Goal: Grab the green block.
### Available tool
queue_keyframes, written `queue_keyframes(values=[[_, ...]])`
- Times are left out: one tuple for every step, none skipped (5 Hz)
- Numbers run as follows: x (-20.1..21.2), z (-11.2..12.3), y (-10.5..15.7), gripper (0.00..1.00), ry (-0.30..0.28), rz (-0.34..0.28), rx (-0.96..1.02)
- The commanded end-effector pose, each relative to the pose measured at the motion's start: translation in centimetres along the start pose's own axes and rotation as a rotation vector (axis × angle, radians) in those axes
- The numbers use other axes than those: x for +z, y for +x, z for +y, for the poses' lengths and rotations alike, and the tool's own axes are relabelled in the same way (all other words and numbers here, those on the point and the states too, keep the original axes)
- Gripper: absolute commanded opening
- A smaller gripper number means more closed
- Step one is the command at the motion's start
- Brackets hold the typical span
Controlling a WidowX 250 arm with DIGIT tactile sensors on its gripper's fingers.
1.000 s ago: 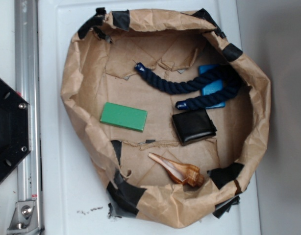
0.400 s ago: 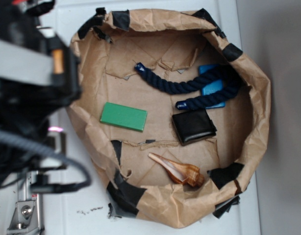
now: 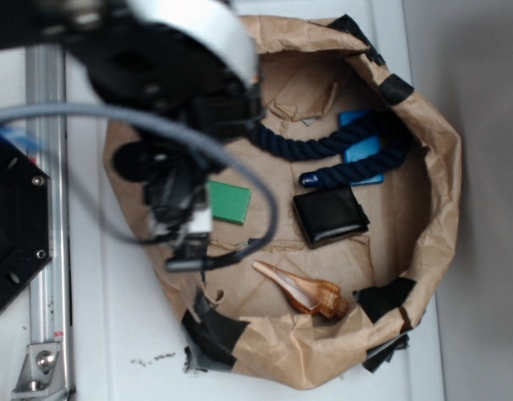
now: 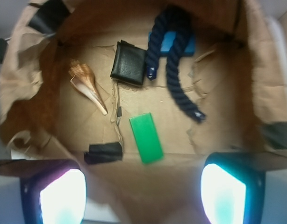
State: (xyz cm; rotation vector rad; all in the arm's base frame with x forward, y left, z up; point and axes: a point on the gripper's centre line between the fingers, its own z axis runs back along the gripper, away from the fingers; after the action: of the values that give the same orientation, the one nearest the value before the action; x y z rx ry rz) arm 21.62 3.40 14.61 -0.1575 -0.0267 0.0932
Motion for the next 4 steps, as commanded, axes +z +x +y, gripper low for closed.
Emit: queue_keyframes(values=[[-4.5,0.3,1.4,1.00,0.005,0.069,0.062],[-7.0,-1.1,-0.3,1.00,0.083,0.098,-0.019],[-9.6,-0.9,-1.3,1.00,0.145,0.071,-0.021],[-10.8,0.5,-1.7,1.00,0.148,0.091,-0.037]])
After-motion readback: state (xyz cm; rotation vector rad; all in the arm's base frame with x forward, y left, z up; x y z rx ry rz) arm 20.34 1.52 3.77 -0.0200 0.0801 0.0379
